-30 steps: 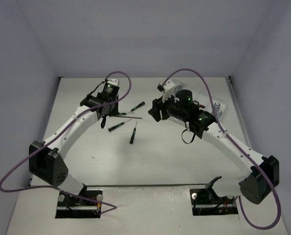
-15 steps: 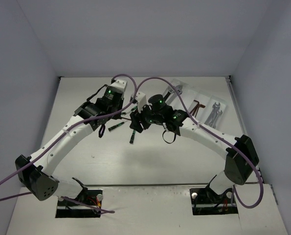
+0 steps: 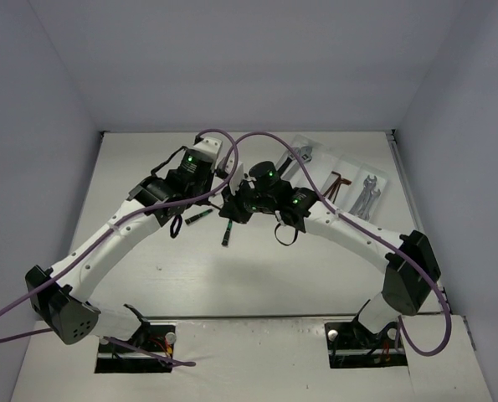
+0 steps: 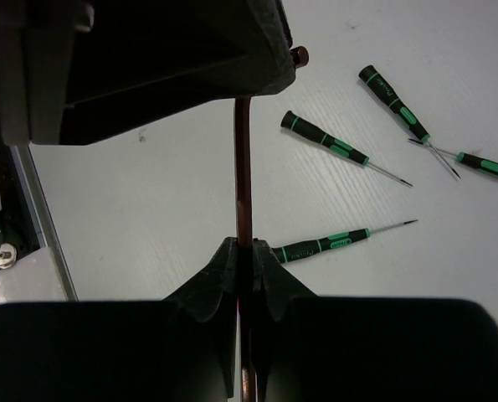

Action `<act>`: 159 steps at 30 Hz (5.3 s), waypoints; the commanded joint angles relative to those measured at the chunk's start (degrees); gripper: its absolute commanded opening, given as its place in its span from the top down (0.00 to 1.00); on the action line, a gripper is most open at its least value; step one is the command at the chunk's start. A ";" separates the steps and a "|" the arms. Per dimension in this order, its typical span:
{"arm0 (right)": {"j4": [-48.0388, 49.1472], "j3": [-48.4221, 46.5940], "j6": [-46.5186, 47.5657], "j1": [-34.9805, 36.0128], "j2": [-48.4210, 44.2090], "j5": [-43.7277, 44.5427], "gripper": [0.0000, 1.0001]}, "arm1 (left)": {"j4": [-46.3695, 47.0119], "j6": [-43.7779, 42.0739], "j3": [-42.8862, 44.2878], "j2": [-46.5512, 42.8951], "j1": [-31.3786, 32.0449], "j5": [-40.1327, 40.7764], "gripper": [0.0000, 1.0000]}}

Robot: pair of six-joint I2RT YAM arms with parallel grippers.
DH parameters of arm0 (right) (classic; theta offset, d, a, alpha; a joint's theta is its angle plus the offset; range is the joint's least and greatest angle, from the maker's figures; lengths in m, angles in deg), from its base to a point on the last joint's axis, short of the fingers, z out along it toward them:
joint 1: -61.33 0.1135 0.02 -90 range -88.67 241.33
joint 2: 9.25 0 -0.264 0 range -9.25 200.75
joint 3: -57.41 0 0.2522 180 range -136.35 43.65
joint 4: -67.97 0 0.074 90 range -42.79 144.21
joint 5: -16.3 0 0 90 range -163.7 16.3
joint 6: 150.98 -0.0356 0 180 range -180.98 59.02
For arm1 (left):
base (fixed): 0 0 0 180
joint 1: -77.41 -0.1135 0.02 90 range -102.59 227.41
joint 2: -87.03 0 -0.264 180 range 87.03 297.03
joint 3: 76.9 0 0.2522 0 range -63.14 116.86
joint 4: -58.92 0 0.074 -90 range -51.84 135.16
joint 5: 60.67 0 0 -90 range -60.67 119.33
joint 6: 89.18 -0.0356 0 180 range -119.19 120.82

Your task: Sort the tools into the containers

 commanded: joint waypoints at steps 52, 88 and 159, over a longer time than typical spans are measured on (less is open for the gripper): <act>2.04 6.06 -31.05 -37.21 0.21 37.19 0.49 | 0.01 13.88 -13.40 -2.68 -0.64 -3.41 0.31; -3.95 26.00 -29.40 -38.06 -31.96 29.15 0.46 | 9.79 6.06 9.31 30.13 2.49 -16.02 1.00; -12.94 -16.70 -57.63 2.58 21.72 43.56 0.43 | -4.88 2.79 -12.59 -15.95 -24.42 -1.90 0.42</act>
